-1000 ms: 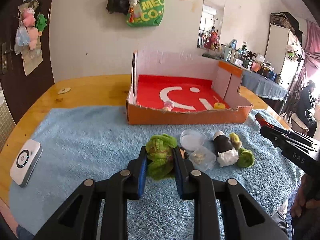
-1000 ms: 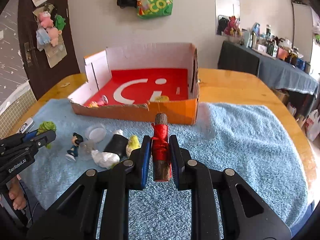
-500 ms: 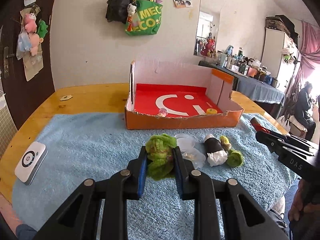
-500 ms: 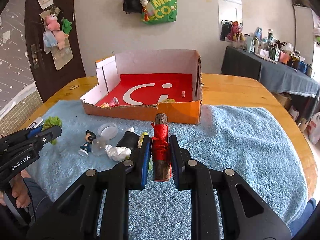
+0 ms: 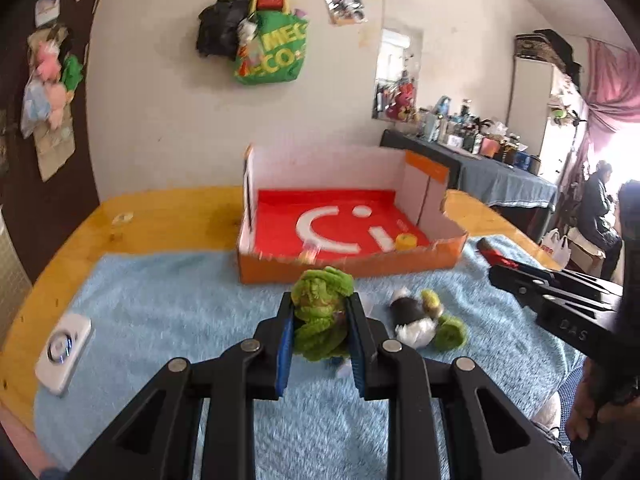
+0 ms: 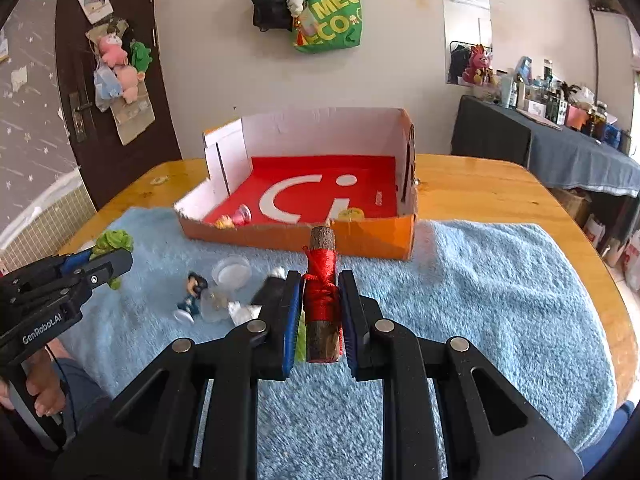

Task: Organize objects
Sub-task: 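Carry the green yarn with left tool while right tool carries the stick into the box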

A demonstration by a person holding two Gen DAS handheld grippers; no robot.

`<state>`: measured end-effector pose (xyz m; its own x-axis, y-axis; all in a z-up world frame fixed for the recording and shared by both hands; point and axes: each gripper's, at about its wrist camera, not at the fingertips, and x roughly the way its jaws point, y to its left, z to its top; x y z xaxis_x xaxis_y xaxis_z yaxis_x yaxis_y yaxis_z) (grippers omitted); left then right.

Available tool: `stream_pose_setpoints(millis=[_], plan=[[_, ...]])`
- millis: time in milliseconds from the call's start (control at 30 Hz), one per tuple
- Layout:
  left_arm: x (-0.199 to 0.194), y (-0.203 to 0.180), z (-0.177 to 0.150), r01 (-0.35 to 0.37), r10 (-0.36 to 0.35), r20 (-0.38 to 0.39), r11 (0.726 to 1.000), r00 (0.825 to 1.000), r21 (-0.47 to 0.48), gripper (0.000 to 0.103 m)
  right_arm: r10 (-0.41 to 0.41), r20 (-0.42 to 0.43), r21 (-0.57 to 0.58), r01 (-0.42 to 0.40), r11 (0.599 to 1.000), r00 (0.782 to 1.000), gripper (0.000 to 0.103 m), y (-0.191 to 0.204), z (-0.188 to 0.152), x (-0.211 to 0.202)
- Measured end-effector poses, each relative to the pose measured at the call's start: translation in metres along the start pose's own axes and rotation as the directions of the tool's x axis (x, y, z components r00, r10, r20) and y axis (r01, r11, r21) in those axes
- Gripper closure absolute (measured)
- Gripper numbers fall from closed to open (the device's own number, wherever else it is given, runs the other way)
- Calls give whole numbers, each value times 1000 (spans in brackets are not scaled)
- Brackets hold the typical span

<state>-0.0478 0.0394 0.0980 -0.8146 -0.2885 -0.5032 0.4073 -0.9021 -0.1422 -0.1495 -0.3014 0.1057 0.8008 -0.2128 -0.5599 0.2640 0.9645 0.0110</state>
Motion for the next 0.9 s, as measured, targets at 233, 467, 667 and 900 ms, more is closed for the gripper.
stream_pose_setpoints(millis=[233, 467, 667, 900], plan=[[0, 0, 29, 41, -42, 20, 999, 999, 24, 78, 1, 28, -4, -1, 1000, 1000, 85, 3, 24, 4], [16, 5, 49, 67, -67, -6, 998, 998, 19, 78, 18, 18, -27, -18, 999, 1000, 85, 5, 46, 20], [40, 5, 69, 112, -112, -37, 994, 993, 12, 78, 59, -17, -49, -60, 997, 998, 85, 5, 71, 46], [84, 7, 97, 157, -155, -113, 988, 981, 10, 78, 96, -115, -57, -103, 993, 989, 85, -3, 107, 98]])
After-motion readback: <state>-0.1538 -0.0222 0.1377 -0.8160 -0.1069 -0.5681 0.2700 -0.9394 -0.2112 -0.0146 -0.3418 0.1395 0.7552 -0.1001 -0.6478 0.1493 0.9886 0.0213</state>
